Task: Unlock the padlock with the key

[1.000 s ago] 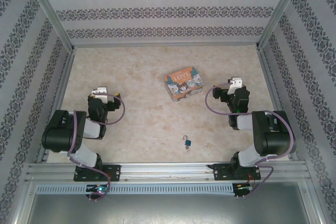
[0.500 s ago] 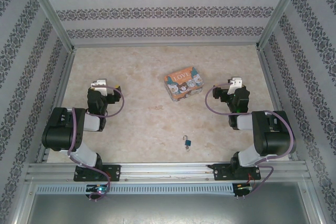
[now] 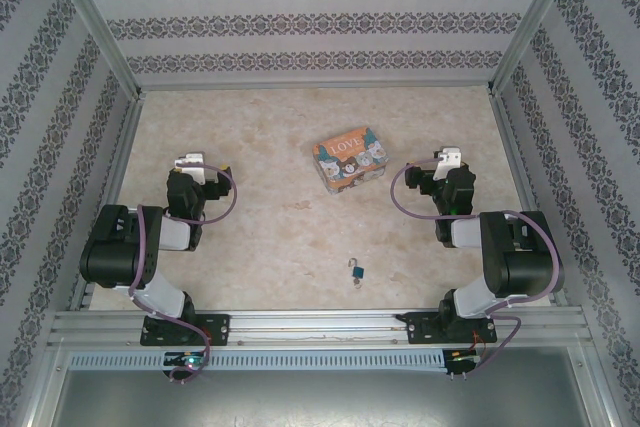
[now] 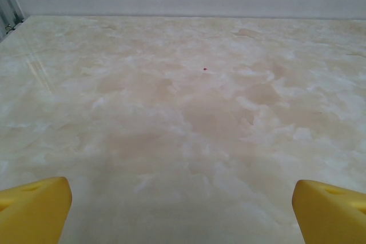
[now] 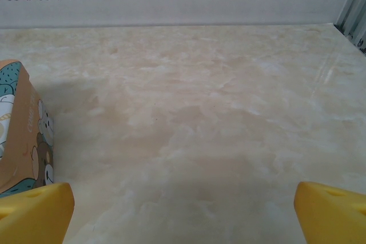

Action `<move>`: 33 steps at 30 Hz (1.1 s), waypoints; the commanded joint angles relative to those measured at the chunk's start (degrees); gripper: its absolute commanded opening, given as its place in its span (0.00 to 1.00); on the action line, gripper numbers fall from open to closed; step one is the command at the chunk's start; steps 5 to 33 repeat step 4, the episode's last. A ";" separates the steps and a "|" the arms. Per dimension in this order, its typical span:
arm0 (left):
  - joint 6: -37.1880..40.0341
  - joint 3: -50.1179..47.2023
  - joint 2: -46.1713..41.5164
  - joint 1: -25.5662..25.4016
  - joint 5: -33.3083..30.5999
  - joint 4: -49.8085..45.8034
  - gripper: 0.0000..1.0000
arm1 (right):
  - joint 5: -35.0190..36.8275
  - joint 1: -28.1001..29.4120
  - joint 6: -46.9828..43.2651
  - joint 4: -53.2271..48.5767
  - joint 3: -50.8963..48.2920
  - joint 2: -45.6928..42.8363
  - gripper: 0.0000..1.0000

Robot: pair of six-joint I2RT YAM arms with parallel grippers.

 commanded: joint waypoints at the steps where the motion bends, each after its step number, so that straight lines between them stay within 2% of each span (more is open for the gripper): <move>1: -0.35 -0.03 -0.56 0.75 0.75 -0.90 0.99 | 0.46 0.45 0.74 -0.16 0.87 -0.07 0.98; 33: -0.33 -0.03 -0.56 0.75 0.71 -0.95 0.99 | 0.43 0.44 0.77 -0.08 0.87 -0.05 0.98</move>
